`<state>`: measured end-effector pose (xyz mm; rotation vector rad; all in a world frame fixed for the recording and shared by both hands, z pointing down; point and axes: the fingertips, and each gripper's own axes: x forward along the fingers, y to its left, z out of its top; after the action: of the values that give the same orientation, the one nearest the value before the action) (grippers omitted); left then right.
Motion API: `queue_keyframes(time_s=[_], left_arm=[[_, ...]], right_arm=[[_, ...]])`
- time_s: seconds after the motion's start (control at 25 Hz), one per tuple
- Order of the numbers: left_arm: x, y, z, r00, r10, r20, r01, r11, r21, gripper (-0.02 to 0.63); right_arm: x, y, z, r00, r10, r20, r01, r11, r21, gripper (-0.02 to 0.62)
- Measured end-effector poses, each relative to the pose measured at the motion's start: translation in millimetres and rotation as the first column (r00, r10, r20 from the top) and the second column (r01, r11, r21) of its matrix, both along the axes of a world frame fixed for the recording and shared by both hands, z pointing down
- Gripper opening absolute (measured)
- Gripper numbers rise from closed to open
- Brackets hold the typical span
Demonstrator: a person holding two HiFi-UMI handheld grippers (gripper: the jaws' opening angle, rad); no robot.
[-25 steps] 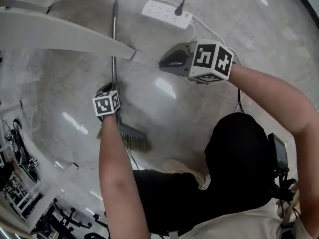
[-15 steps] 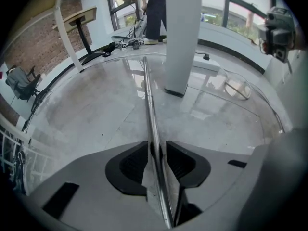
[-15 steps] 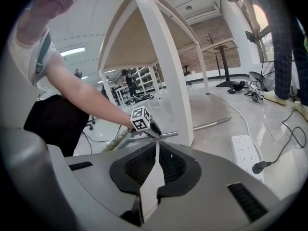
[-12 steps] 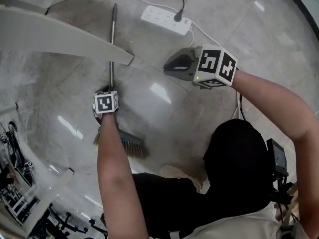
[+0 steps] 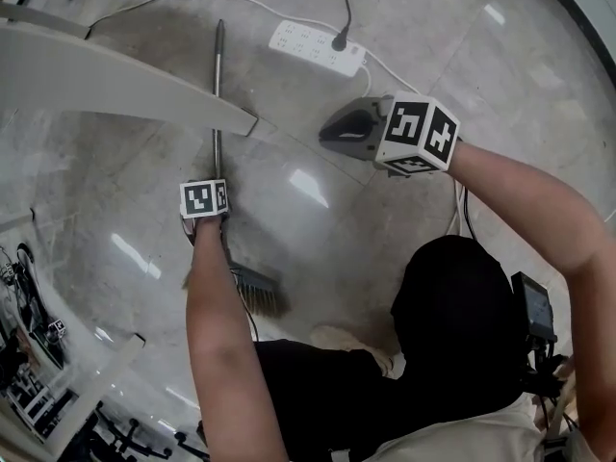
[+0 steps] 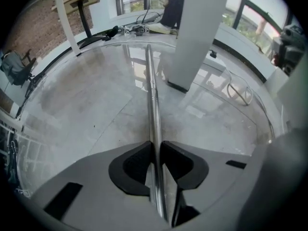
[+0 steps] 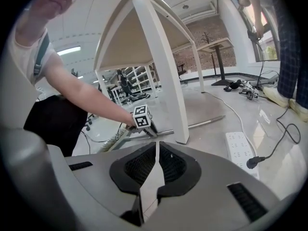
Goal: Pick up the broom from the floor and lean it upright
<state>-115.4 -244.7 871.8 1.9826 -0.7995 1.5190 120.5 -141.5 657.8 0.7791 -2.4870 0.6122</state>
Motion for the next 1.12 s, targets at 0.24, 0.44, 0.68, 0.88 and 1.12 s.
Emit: queue_keyframes(time_s=[0.24, 0.44, 0.68, 0.88, 1.12], left_arm=[[-40, -16, -46, 0.999, -0.037, -0.005, 0.037, 0.999, 0.029, 0.083], [-70, -14, -92, 0.987, -0.089, -0.137, 0.104, 0.989, 0.104, 0.08], [-109, 25, -130, 0.97, -0.089, -0.228, 0.14, 0.965, 0.222, 0.078], [-134, 58, -172, 0.952, -0.032, -0.305, 0.145, 0.924, 0.355, 0.078], [-148, 115, -239, 0.921, 0.025, -0.388, 0.168, 0.874, 0.456, 0.077]], right_arm=[[-25, -9, -15, 0.999, -0.036, 0.023, 0.036, 0.999, 0.034, 0.032], [-63, -19, -31, 0.995, -0.089, 0.036, 0.085, 0.992, 0.094, 0.032], [-107, -20, -57, 0.985, -0.159, 0.061, 0.148, 0.976, 0.16, 0.032], [-129, -13, -68, 0.972, -0.233, 0.039, 0.222, 0.957, 0.187, 0.032], [-154, 0, -88, 0.953, -0.3, 0.052, 0.282, 0.934, 0.221, 0.032]])
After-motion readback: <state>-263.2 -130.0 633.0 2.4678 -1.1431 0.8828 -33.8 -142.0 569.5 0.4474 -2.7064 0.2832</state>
